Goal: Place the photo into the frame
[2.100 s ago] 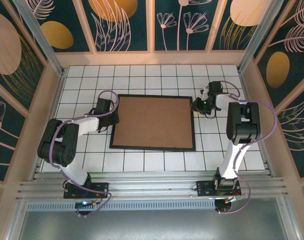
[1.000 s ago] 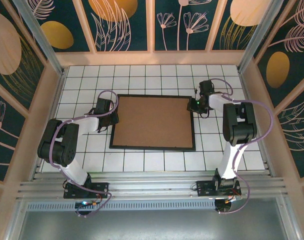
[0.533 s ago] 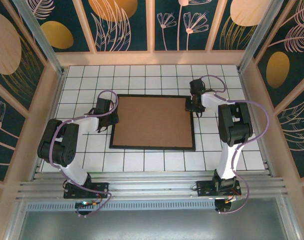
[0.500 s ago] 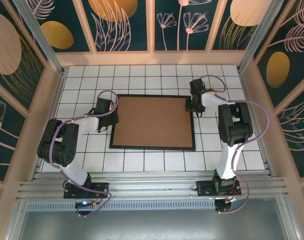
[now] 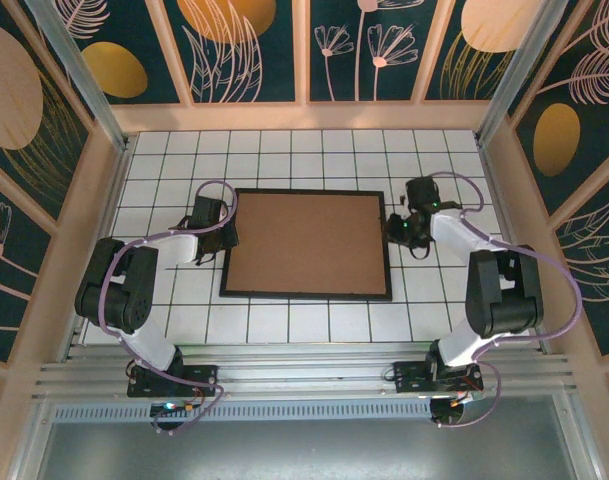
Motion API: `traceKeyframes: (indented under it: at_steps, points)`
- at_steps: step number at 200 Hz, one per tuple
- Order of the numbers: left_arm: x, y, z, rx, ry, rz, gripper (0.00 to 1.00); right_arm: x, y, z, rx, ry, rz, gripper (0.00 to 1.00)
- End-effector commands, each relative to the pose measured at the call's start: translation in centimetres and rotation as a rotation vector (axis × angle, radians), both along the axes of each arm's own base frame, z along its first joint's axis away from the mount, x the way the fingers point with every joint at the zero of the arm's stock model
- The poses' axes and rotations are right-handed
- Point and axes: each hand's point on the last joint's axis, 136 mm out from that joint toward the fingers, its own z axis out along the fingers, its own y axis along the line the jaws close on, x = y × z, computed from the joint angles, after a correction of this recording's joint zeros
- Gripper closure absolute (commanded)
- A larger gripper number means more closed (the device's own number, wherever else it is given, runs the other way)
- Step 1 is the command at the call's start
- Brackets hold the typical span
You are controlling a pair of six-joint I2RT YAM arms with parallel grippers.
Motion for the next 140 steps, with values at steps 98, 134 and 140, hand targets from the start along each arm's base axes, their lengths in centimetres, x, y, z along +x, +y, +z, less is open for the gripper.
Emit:
traceKeyframes:
  at_steps: [98, 134, 140]
  points:
    - [-0.8, -0.6, 0.0, -0.026, 0.024, -0.003, 0.80, -3.1, 0.6, -2.2, 0.046, 0.095, -0.001, 0.73]
    - [-0.9, -0.7, 0.0, -0.027, 0.025, -0.006, 0.80, -3.2, 1.0, -3.0, 0.057, 0.116, 0.013, 0.73]
    - [-0.9, -0.6, 0.0, -0.026, 0.025, -0.005, 0.80, -3.2, 1.0, -3.1, 0.058, 0.118, 0.015, 0.73]
